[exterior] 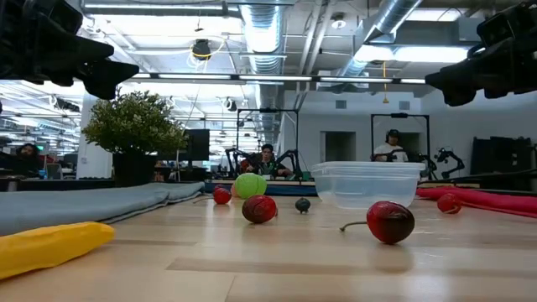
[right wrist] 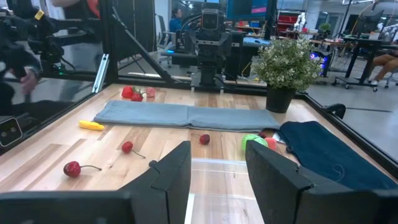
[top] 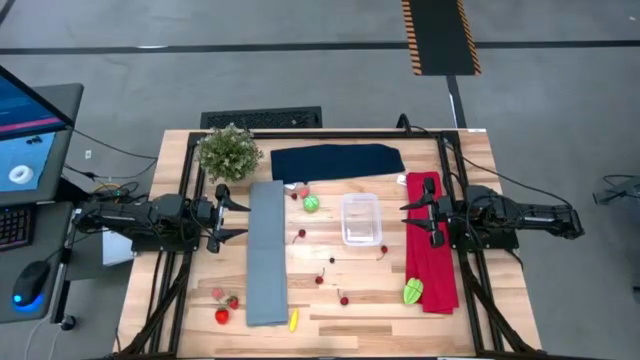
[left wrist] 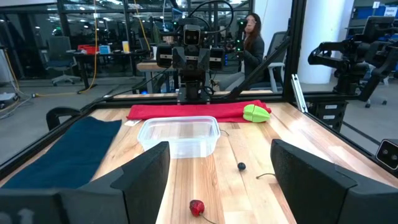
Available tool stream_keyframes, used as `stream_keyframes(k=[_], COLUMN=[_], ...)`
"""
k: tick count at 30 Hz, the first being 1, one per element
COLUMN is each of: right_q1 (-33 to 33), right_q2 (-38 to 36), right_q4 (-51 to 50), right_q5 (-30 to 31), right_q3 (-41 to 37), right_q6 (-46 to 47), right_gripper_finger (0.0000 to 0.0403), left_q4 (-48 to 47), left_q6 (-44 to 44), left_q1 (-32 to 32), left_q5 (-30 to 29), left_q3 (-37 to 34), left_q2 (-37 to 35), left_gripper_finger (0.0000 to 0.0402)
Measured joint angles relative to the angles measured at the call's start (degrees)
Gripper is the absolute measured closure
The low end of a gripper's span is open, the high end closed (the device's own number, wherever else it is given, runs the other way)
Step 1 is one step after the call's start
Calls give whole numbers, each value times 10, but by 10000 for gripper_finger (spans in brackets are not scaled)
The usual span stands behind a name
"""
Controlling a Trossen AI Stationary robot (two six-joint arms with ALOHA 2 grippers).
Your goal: Pick and placing Produce into tupperware
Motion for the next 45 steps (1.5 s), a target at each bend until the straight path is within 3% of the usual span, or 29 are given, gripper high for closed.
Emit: stream_keyframes(k=[16, 22, 33, 39, 41, 45], right_q1=[0, -4, -5, -12, -10, 6], right_q2=[0, 0, 0, 0, 0, 0], right_q4=[0, 0, 0, 44, 70, 102], right_q5=[0, 2, 3, 24, 12, -40], right_q3=[0, 0, 0, -1, -1, -1], right_q6=[-3, -151, -253, -299, -263, -64], right_gripper_finger=[225, 225, 225, 225, 225, 225], left_q4=[9, 17, 31, 44, 55, 62], left_q6=[24, 39, 22, -31, -42, -81], left_q1=[0, 0, 0, 0, 0, 0], left_q5=[-3, -3, -11, -10, -12, -12], left_q3=[0, 0, 0, 0, 0, 0], left_q2=[0, 0, 0, 0, 0, 0], left_gripper_finger=[132, 132, 132, 132, 132, 132])
